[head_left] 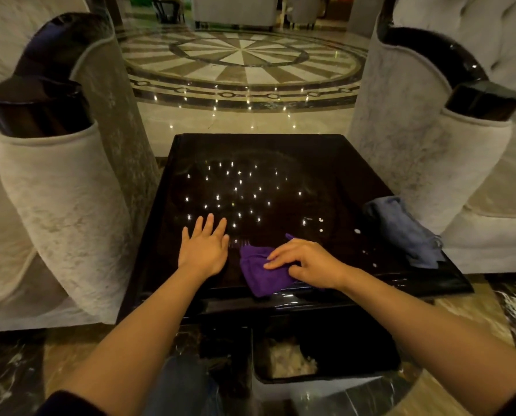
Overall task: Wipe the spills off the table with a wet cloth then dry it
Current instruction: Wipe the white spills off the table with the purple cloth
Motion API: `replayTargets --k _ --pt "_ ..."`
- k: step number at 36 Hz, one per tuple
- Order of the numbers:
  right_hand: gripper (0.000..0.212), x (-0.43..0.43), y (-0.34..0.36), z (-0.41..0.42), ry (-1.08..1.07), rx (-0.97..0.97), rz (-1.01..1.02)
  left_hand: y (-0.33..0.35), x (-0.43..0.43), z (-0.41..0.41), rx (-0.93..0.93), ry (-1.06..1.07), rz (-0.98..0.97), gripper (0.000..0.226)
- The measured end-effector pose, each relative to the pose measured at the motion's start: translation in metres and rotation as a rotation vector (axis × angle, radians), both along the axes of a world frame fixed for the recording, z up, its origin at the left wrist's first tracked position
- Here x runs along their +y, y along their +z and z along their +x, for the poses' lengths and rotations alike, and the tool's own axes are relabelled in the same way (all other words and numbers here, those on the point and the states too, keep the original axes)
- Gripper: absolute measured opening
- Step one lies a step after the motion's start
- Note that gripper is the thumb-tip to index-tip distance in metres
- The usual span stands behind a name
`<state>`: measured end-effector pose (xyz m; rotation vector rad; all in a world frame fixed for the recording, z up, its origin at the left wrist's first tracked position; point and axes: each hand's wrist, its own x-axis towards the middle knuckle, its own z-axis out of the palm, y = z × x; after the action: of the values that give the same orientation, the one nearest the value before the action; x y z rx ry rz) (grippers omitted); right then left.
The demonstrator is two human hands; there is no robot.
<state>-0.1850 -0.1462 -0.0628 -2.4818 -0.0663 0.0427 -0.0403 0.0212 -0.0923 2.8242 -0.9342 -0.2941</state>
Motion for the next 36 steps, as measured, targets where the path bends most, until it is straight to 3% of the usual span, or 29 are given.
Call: replayTargets --k 10,16,19,26,30,36 --pt "0.041 -0.009 0.001 -0.06 -0.116 -0.04 -0.023 0.0 0.001 0.0 -0.004 -0.001 0.002 0.051" --pt "0.055 -0.021 0.024 -0.069 -0.327 -0.113 0.266 0.0 0.001 0.001 -0.016 -0.003 -0.001 0.051" --pt "0.056 -0.036 0.042 -0.062 -0.444 -0.156 0.306 -0.001 0.001 0.001 -0.018 -0.005 -0.002 0.051" --pt "0.043 -0.08 0.043 -0.043 -0.826 -0.162 0.28 0.0 0.001 0.0 -0.019 -0.003 0.008 0.051" --pt "0.04 -0.093 0.028 -0.038 -0.994 -0.132 0.147 0.001 0.002 -0.001 -0.028 -0.006 0.013 0.051" --pt "0.051 -0.092 0.004 -0.034 -0.968 -0.104 -0.1 0.003 0.002 -0.001 -0.026 -0.016 0.009 0.051"
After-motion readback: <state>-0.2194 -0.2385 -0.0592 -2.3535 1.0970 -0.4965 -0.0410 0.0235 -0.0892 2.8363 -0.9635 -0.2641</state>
